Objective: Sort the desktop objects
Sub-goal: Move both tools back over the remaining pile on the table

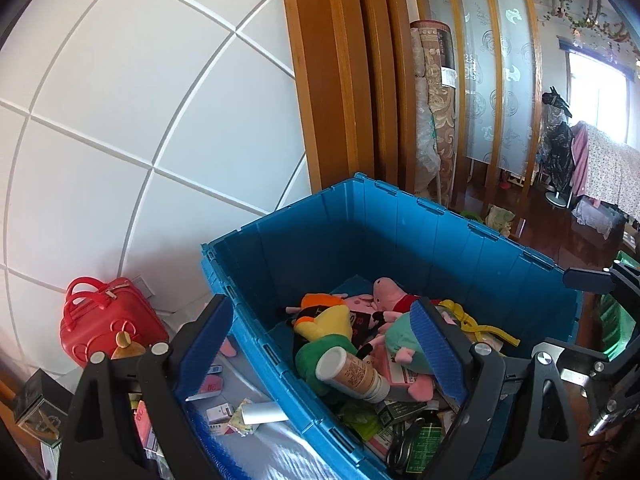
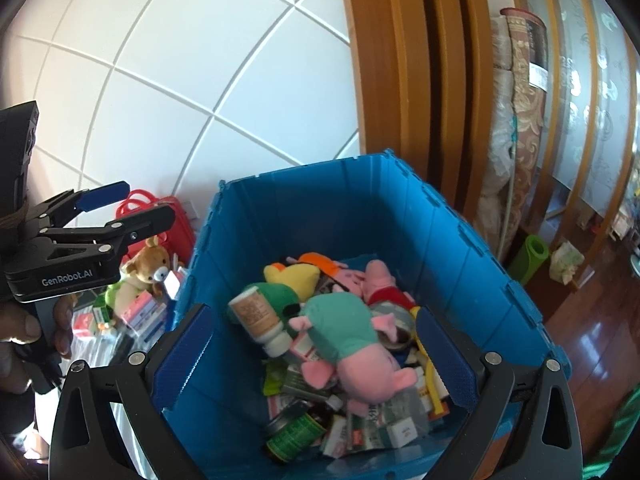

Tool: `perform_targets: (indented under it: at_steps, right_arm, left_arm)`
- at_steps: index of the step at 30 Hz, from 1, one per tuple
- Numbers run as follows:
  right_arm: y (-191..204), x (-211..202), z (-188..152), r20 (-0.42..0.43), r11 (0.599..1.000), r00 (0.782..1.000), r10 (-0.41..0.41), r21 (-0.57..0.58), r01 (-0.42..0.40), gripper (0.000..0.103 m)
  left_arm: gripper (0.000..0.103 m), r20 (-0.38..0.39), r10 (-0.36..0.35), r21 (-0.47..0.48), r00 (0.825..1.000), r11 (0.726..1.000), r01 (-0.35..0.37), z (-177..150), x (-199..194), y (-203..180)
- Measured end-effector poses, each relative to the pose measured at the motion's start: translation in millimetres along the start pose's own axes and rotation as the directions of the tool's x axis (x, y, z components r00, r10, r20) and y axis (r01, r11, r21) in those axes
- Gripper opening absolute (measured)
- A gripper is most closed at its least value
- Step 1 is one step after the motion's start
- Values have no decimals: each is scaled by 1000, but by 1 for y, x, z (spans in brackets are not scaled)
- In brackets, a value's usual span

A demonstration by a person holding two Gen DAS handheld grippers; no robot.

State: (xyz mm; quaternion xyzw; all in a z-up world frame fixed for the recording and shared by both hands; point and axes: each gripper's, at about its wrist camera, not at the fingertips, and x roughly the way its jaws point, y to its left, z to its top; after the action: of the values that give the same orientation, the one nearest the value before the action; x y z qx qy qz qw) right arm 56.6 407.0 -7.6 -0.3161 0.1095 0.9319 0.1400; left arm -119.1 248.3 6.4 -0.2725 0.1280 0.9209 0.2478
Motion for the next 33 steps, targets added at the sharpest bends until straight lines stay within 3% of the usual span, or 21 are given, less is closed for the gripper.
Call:
perform_targets:
  at_steps: [8,21,27,33]
  right_arm:
    - [54,-7,-4,-4,997,999,49,-56,-49,103]
    - [176,10,-16,-57,980,992,108,-163,-116,103]
    - [227,25,-32,-90,968,988,124,-210,-141,103]
    - [280,64,-73,-182,947,973,144,-259,-189,103]
  left_arm:
    - [91,-33,36,-78,999,996,-38,-46,-28,53]
    - [91,-98,94,-202,991,973,-112,-138,-74,157]
    - [91,-180,142,-248,973,951,-184,-194,-81,207]
    - [91,-283,190,-267,940,926,-267,-264,-70,257]
